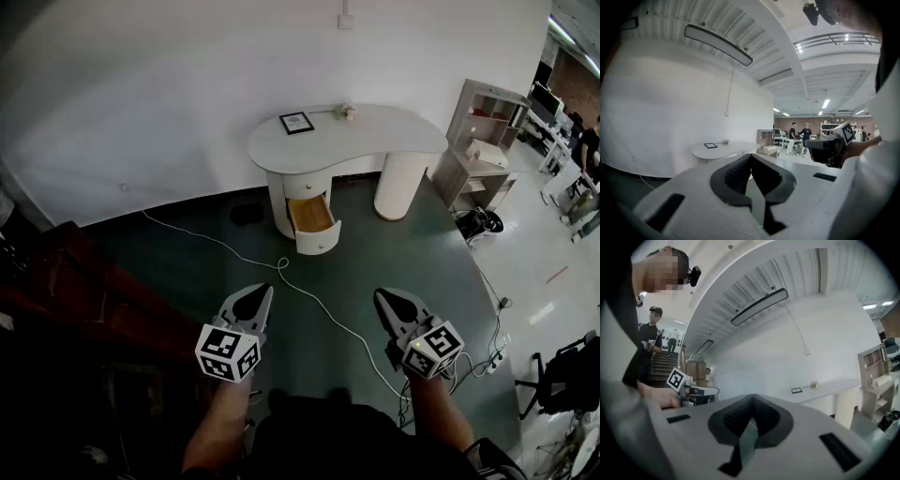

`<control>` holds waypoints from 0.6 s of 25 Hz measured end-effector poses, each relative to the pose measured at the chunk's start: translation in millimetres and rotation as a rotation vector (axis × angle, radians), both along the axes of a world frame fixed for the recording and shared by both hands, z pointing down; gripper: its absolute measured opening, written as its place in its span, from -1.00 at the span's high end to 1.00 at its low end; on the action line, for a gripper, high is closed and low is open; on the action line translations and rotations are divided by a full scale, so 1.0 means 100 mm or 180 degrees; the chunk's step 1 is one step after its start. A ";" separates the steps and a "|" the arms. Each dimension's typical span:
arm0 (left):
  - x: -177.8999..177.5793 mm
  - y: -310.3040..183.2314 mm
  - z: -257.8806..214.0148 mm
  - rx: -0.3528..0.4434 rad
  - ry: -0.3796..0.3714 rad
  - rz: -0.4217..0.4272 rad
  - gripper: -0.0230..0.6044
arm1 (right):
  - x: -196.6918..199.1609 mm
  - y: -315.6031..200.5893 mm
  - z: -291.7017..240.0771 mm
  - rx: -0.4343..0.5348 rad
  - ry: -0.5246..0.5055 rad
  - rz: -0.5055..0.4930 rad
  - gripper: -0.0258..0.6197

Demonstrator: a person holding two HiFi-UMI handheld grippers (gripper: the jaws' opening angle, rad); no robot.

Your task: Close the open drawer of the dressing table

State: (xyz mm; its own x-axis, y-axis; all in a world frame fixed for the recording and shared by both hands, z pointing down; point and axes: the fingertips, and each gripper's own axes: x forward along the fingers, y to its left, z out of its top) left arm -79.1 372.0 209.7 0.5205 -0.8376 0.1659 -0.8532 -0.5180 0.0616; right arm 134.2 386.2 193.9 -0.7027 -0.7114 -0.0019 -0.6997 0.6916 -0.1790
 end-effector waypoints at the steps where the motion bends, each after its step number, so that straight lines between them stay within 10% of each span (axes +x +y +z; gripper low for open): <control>1: 0.02 -0.02 0.00 0.0001 -0.0012 0.0007 0.90 | 0.03 -0.01 0.02 0.0003 0.0036 0.0013 0.91; 15: 0.86 -0.06 0.16 -0.0052 0.0013 0.0063 0.90 | 0.70 -0.05 0.04 -0.0029 -0.0202 -0.0115 0.91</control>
State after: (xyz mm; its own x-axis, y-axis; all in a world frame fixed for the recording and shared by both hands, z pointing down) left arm 6.9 365.7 225.7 0.5376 -0.8243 0.1773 -0.8425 -0.5336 0.0737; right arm 203.7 381.6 198.3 -0.7267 -0.6857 -0.0410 -0.6612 0.7145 -0.2287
